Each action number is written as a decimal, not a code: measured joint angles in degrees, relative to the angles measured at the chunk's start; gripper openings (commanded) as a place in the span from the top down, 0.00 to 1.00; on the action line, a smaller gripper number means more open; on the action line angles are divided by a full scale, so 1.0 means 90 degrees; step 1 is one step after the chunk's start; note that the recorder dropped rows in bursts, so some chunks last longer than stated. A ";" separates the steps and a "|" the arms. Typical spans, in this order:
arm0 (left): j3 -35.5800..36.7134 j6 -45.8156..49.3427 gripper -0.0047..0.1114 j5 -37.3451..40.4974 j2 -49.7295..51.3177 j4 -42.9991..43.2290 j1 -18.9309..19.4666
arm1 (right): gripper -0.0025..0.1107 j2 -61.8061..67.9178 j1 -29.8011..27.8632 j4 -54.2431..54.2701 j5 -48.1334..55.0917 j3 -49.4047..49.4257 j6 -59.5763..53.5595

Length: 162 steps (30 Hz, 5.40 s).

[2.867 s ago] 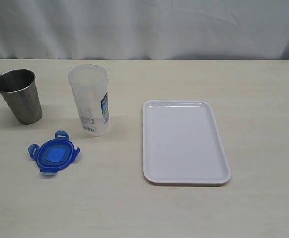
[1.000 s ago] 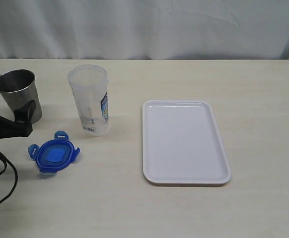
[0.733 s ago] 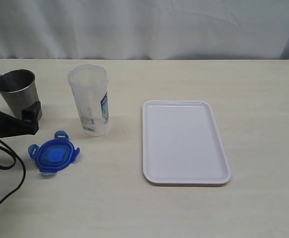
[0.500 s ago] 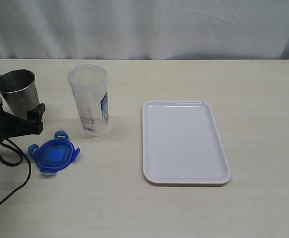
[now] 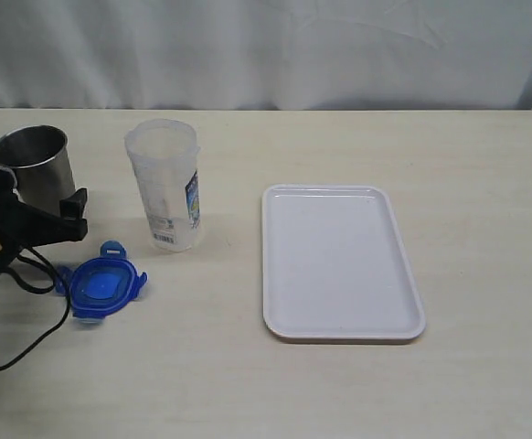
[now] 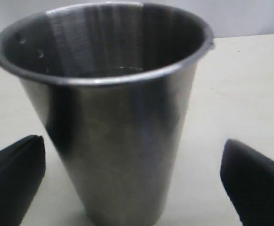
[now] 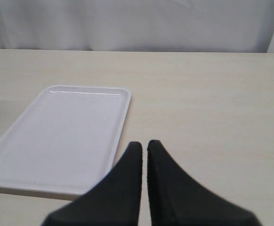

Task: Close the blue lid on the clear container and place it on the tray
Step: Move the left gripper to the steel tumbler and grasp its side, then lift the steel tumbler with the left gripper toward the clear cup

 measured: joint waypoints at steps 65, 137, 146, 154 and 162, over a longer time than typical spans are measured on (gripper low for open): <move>-0.0876 -0.0386 0.96 0.0798 0.0048 0.0954 0.0011 | 0.94 0.0000 0.0000 0.0000 0.0000 0.0000 0.0000; -0.1706 -0.0862 0.96 0.2271 -0.2049 0.3784 0.0011 | 0.94 0.0000 0.0000 0.0000 0.0000 0.0000 0.0000; -0.1706 -0.0343 0.96 0.2294 -0.2049 0.3802 0.0011 | 0.94 0.0000 0.0000 0.0000 0.0000 0.0000 0.0000; -0.1706 0.0131 0.96 0.2310 -0.2049 0.3808 0.0011 | 0.94 0.0000 0.0000 0.0000 0.0000 0.0000 0.0000; -0.1706 0.0469 0.96 0.2310 -0.2049 0.3808 -0.0002 | 0.94 0.0000 0.0000 0.0000 0.0000 0.0000 0.0000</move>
